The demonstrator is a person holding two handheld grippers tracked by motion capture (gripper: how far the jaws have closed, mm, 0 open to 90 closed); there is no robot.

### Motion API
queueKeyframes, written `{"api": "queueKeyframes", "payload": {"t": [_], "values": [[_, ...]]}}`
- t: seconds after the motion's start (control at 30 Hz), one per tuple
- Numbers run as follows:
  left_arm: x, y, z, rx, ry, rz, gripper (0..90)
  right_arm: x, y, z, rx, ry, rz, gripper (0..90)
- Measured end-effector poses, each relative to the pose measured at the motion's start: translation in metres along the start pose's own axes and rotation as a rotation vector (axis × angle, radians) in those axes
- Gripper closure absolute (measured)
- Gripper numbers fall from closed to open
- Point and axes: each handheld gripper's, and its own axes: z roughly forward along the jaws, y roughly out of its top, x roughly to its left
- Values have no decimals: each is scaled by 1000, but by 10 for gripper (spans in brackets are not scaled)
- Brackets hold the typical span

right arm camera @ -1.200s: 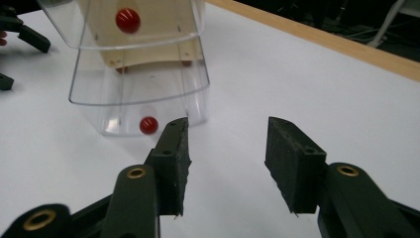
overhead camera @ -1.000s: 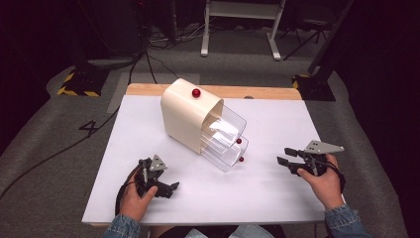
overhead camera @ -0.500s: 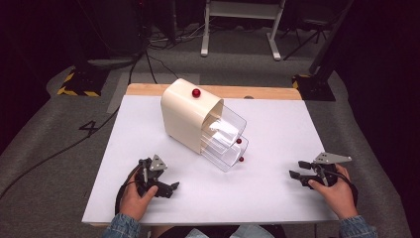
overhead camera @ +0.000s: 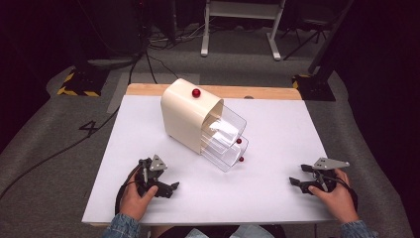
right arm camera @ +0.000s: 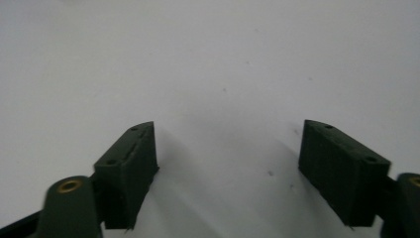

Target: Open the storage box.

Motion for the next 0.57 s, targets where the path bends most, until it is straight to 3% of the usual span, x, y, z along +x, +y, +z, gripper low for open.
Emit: {"api": "queueKeyframes", "payload": {"t": [0.57], "values": [[0,0,0,-1,3,5,1,1,-1,0,-8,-7,-5,202]]}}
